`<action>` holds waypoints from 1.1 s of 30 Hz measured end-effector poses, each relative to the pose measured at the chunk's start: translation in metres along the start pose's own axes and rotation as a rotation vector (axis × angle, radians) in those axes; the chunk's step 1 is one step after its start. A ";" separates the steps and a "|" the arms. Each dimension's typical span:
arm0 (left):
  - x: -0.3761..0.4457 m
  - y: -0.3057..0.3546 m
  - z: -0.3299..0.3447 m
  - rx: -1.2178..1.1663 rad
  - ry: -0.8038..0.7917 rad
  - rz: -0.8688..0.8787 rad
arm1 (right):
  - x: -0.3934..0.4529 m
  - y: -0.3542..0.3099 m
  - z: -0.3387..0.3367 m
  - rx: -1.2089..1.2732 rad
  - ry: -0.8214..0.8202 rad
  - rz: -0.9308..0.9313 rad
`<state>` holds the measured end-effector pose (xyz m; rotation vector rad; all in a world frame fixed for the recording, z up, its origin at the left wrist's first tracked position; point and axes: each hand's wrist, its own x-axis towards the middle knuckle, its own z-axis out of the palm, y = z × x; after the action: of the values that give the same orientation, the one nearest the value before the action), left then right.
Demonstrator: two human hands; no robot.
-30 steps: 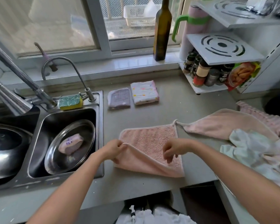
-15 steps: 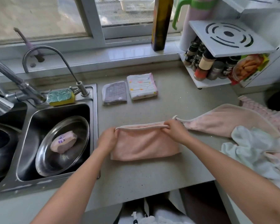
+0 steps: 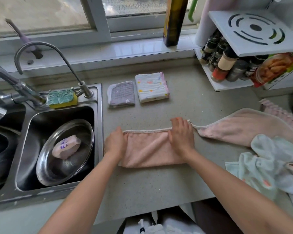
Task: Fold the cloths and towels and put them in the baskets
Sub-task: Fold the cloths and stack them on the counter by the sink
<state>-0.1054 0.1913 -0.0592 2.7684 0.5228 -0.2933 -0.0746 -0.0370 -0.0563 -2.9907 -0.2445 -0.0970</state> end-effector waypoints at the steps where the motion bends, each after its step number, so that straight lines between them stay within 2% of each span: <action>1: 0.001 0.000 -0.001 0.020 -0.001 -0.015 | -0.005 -0.006 0.004 0.048 0.035 -0.070; 2: 0.002 -0.001 -0.001 0.037 -0.005 -0.028 | -0.011 -0.012 0.009 0.089 0.024 -0.118; 4: 0.005 -0.003 0.001 -0.004 -0.046 -0.051 | -0.023 -0.021 0.018 0.161 -0.167 -0.116; 5: 0.005 -0.004 0.002 -0.073 -0.083 -0.067 | -0.028 -0.022 0.024 0.167 -0.248 -0.097; 7: 0.005 -0.002 0.001 -0.219 -0.156 -0.116 | -0.033 -0.022 0.033 0.142 -0.302 -0.073; 10: 0.006 -0.001 -0.003 -0.320 -0.159 -0.112 | -0.033 -0.020 0.040 0.126 -0.307 -0.054; 13: 0.010 -0.002 -0.002 -0.516 -0.201 -0.111 | -0.033 -0.017 0.045 0.141 -0.285 -0.060; 17: 0.012 -0.005 0.001 -0.794 -0.285 -0.283 | -0.033 -0.017 0.048 0.178 -0.240 -0.072; 21: 0.004 -0.011 0.010 -0.687 -0.310 -0.253 | -0.033 -0.015 0.048 0.248 -0.222 -0.059; 27: 0.003 0.006 0.006 -0.458 0.037 -0.061 | -0.036 -0.016 0.047 0.157 -0.232 -0.082; 33: 0.006 0.009 0.013 -0.171 0.083 -0.049 | -0.034 -0.014 0.048 0.122 -0.252 -0.081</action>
<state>-0.0984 0.1811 -0.0710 2.6136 0.6068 -0.1384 -0.1075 -0.0214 -0.1045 -2.8661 -0.3838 0.2774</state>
